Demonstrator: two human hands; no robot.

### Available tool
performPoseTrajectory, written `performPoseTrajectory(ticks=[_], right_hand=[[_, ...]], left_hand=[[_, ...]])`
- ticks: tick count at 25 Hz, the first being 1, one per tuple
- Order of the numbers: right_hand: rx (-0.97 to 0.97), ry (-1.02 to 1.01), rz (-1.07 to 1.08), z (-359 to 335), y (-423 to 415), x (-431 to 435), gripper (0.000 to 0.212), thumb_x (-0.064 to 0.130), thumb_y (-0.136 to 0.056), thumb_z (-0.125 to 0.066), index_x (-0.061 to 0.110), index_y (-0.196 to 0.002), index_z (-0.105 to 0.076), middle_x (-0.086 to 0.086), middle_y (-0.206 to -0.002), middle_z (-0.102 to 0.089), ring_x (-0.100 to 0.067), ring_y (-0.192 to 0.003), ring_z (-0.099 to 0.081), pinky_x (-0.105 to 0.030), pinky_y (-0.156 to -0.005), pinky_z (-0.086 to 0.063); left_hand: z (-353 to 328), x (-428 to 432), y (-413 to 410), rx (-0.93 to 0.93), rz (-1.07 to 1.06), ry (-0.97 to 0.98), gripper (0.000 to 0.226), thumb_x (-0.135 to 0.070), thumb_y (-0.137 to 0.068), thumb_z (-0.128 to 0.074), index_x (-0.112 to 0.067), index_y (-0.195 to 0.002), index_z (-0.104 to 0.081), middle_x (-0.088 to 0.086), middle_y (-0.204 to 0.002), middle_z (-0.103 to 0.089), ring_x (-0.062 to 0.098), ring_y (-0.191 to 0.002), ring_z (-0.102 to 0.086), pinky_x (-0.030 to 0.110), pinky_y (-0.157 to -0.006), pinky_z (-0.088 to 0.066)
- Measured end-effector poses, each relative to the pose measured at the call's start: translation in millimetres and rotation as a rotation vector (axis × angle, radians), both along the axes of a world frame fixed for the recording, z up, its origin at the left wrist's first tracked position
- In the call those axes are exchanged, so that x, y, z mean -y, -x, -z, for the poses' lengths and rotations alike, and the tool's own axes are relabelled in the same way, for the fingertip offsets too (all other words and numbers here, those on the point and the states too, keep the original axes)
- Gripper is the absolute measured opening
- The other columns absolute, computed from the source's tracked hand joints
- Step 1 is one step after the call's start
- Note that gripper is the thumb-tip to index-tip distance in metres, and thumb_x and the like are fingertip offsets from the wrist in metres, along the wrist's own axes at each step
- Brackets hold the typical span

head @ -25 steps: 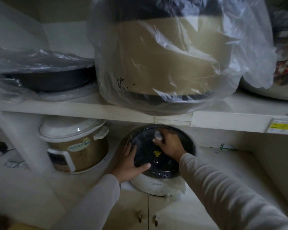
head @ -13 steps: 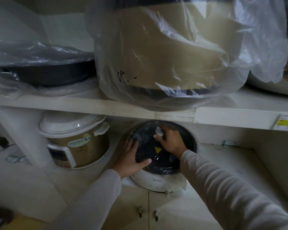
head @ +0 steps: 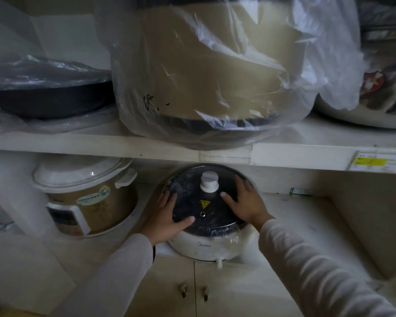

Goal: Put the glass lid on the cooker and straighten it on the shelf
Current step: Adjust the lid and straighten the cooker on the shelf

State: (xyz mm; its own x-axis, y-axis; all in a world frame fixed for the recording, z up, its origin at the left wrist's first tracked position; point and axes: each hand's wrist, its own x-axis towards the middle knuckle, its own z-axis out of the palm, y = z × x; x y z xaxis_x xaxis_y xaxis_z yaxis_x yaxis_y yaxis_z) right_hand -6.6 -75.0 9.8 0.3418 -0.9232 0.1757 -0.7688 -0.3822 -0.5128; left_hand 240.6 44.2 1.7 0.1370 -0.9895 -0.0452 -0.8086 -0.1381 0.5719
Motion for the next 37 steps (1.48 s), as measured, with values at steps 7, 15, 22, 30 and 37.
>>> performPoseTrajectory(ticks=[7,15,22,30,37], right_hand=[[0.007,-0.108,0.03,29,39,-8,0.07,0.053,-0.099,-0.031,0.016,-0.155,-0.011,-0.006,-0.167,-0.007,-0.026,-0.152,-0.014,-0.053,-0.121,-0.021],[-0.042,-0.192,0.06,18,36,-16,0.071,0.058,-0.097,-0.022,0.022,-0.155,-0.002,-0.005,-0.167,0.0,-0.027,-0.153,-0.008,-0.061,-0.121,-0.017],[-0.103,0.08,0.207,9,34,-59,0.044,0.049,-0.091,-0.045,0.02,-0.122,-0.057,-0.008,-0.132,-0.059,-0.03,-0.123,-0.054,-0.048,-0.104,-0.044],[-0.17,0.015,0.097,6,48,-78,0.044,0.046,-0.098,-0.036,0.03,-0.138,-0.046,0.004,-0.154,-0.042,-0.021,-0.146,-0.031,-0.053,-0.115,-0.033],[-0.225,-0.121,-0.012,8,57,-88,0.068,0.038,-0.097,-0.046,0.024,-0.155,-0.013,0.001,-0.167,-0.009,-0.028,-0.153,-0.005,-0.05,-0.122,-0.024]], left_hand=[[6,4,0,0.003,-0.045,0.013,0.115,-0.082,-0.069,-0.054,-0.026,-0.155,-0.001,-0.004,-0.165,0.006,0.016,-0.149,0.007,0.049,-0.121,-0.008],[-3,0,3,0.064,-0.082,0.026,0.114,-0.092,-0.061,-0.049,-0.032,-0.152,-0.016,-0.005,-0.162,-0.015,0.019,-0.148,-0.015,0.053,-0.117,-0.025],[-2,-36,37,0.091,-0.097,0.278,0.037,-0.044,-0.088,-0.06,-0.02,-0.116,-0.065,-0.003,-0.126,-0.056,0.021,-0.113,-0.056,0.031,-0.089,-0.046],[-3,-51,49,0.144,-0.027,0.206,0.05,-0.035,-0.093,-0.058,-0.012,-0.137,-0.053,0.011,-0.153,-0.039,0.025,-0.143,-0.03,0.031,-0.113,-0.027],[-9,-63,62,0.182,-0.049,0.152,0.058,-0.036,-0.091,-0.058,-0.014,-0.143,-0.045,0.003,-0.153,-0.031,0.024,-0.135,-0.037,0.033,-0.11,-0.036]])
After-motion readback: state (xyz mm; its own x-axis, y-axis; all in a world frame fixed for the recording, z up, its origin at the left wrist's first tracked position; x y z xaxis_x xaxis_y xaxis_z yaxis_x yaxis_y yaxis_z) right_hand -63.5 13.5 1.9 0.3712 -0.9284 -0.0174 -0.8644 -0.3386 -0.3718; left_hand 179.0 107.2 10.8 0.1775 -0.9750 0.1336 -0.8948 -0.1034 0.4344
